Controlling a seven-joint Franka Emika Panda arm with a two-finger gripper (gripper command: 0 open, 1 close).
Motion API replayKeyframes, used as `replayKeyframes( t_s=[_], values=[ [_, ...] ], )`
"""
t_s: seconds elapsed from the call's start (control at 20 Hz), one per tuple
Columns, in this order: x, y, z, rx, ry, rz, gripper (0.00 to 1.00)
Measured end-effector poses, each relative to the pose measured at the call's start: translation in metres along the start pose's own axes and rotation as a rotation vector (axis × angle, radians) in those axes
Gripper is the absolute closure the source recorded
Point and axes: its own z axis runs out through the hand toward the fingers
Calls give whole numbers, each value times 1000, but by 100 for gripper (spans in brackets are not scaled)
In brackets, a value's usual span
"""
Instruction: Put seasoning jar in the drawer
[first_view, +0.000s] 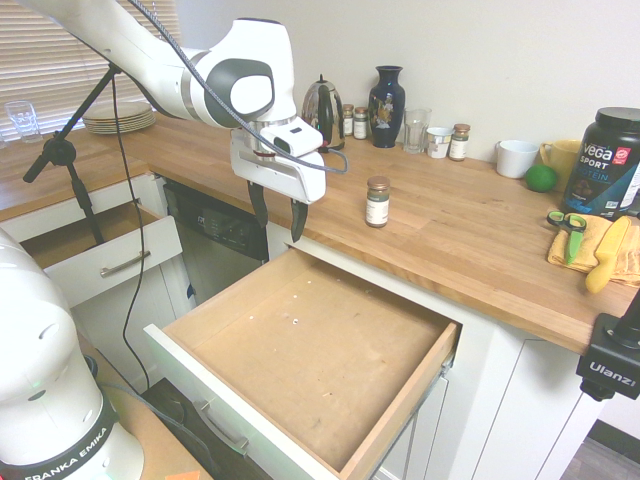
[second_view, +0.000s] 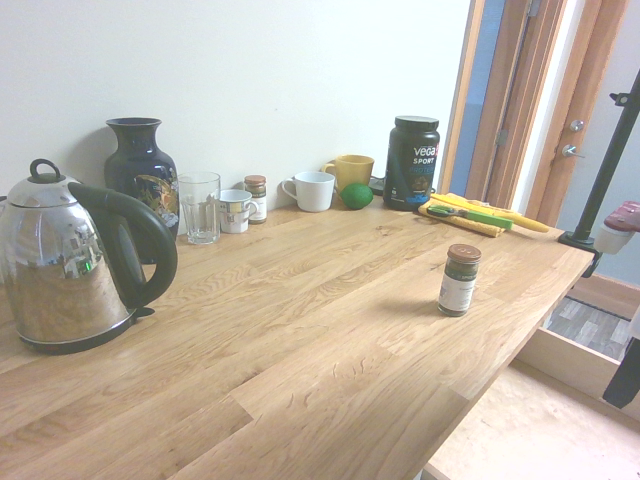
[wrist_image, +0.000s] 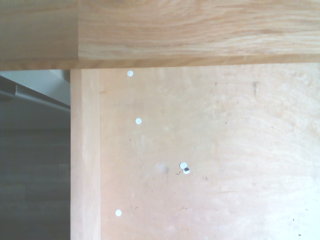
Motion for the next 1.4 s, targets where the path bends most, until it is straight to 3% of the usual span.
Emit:
replayKeyframes(
  t_s=[0.2, 0.85, 1.3, 1.35, 1.4],
  values=[
    [7, -6, -4, 5, 11, -3, 0],
    [147, -73, 3, -2, 26, 79, 0],
    [194, -108, 25, -22, 18, 90, 0],
    [199, -111, 28, -25, 17, 91, 100],
    [202, -113, 31, -27, 15, 91, 100]
  ],
)
